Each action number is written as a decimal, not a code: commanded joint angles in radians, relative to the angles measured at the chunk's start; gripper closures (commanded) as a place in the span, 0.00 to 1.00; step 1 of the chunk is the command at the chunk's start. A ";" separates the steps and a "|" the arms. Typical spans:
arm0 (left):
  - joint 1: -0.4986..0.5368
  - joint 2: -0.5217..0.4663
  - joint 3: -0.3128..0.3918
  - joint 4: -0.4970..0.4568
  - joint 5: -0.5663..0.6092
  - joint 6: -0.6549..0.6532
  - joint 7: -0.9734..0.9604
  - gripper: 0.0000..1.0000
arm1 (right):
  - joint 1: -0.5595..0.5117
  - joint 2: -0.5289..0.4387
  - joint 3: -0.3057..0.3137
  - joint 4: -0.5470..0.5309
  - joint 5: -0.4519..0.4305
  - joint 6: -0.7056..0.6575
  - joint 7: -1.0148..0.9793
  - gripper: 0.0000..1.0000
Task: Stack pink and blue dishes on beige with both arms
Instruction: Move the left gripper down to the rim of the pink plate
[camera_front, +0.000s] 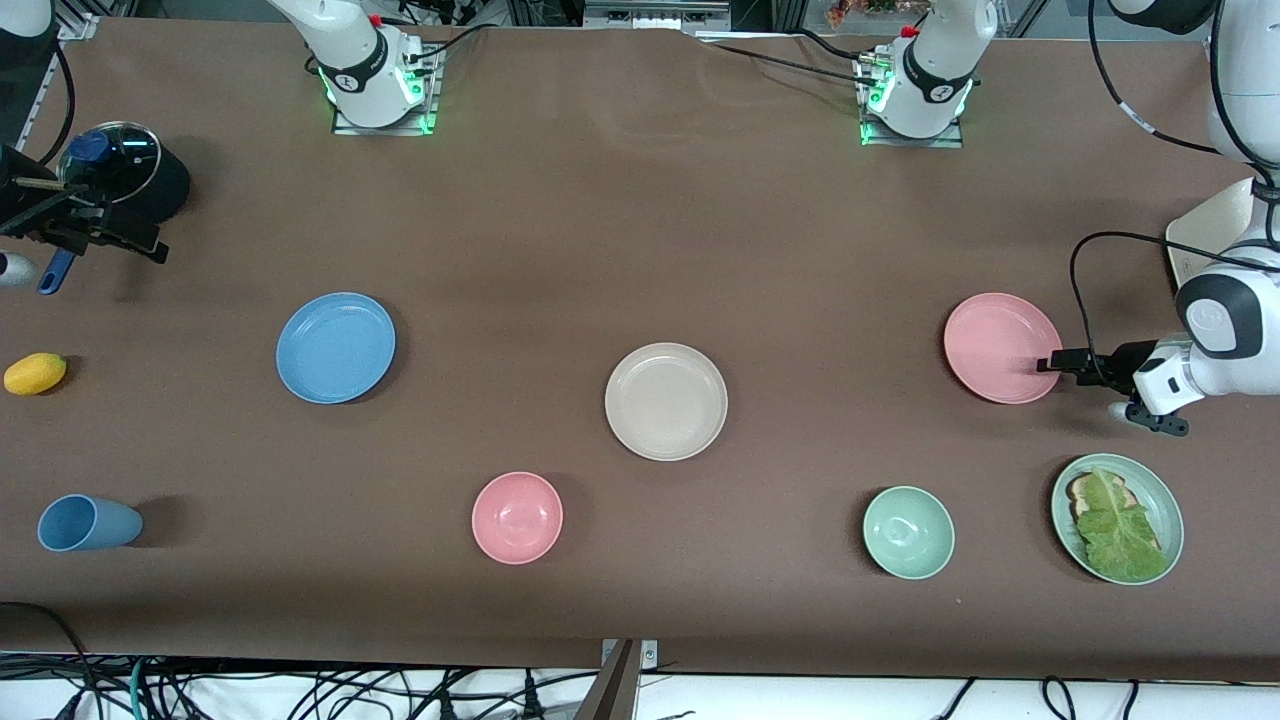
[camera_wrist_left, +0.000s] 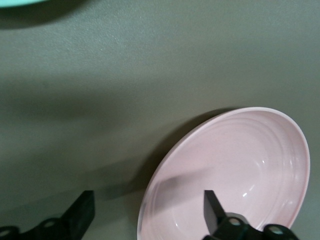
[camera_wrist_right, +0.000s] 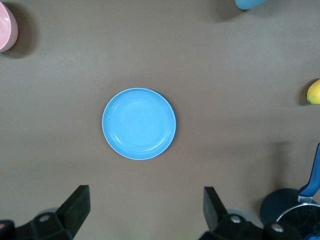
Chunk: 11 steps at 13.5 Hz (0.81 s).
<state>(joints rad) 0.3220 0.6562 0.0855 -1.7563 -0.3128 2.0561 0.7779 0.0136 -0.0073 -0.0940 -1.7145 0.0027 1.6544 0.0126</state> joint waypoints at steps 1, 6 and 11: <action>0.011 -0.015 -0.006 -0.026 -0.035 0.022 0.063 0.72 | -0.009 -0.010 0.003 -0.005 -0.003 -0.008 -0.019 0.00; 0.023 -0.016 -0.003 -0.022 -0.035 0.010 0.096 1.00 | -0.009 -0.008 0.003 -0.005 -0.003 -0.008 -0.019 0.00; 0.023 -0.026 -0.001 -0.014 -0.035 -0.030 0.120 1.00 | -0.009 -0.008 0.003 -0.005 -0.003 -0.008 -0.019 0.00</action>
<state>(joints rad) 0.3389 0.6524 0.0855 -1.7638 -0.3209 2.0577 0.8723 0.0137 -0.0067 -0.0941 -1.7145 0.0027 1.6542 0.0125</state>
